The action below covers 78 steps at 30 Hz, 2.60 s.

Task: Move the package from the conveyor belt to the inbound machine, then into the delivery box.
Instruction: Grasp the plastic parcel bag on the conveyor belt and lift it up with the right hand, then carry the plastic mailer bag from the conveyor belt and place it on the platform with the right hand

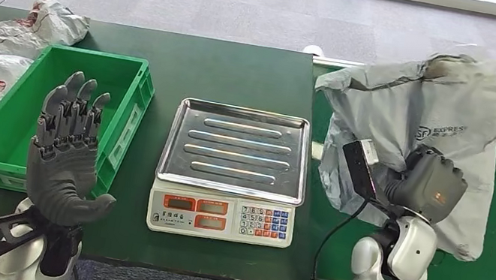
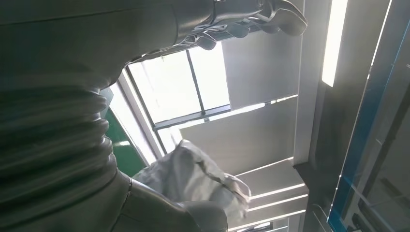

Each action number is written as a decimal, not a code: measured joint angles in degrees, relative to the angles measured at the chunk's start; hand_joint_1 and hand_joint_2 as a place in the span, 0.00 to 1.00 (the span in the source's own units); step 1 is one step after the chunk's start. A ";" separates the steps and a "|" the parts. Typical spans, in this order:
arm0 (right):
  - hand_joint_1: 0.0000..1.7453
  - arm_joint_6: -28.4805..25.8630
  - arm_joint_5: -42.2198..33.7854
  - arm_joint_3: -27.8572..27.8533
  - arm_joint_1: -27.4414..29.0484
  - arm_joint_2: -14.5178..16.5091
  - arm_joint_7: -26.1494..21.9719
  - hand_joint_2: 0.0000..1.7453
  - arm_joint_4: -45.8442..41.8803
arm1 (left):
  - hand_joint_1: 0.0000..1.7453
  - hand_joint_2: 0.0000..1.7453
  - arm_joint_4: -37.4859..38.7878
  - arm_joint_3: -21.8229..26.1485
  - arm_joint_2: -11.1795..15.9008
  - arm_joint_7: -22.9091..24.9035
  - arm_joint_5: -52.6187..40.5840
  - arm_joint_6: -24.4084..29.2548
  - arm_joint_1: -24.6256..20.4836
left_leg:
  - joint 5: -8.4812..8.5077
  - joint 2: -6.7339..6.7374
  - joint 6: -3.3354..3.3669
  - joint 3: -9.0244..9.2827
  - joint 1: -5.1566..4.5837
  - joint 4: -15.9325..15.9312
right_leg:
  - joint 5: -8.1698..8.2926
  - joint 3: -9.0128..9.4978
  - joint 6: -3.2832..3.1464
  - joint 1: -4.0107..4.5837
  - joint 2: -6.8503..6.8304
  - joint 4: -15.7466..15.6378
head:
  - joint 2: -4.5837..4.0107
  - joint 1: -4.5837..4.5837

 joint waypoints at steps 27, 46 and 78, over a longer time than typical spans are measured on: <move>1.00 4.20 -20.54 23.41 -12.55 4.42 -16.21 1.00 11.85 | 0.00 1.00 3.63 -3.96 0.13 -0.64 1.46 -0.09 -1.64 | 0.16 0.33 -0.15 0.04 0.09 -0.02 | 0.18 -0.11 -0.15 0.14 0.33 0.02 | 0.00 0.00; 0.77 1.90 -28.68 36.55 -22.41 7.45 -15.17 1.00 29.46 | 0.00 1.00 5.50 -6.84 0.32 -0.79 2.50 2.93 -3.51 | 0.15 0.21 -0.15 -0.02 0.10 -0.01 | 0.18 -0.13 -0.15 0.14 0.27 0.03 | 0.00 -0.01; 0.00 -4.80 -22.60 39.28 -26.37 7.49 -5.97 0.00 40.24 | 0.00 1.00 4.37 -6.95 0.45 -0.83 2.33 4.87 -3.39 | 0.15 0.21 -0.15 -0.04 0.09 -0.01 | 0.18 -0.16 -0.15 0.13 0.26 0.03 | 0.00 0.00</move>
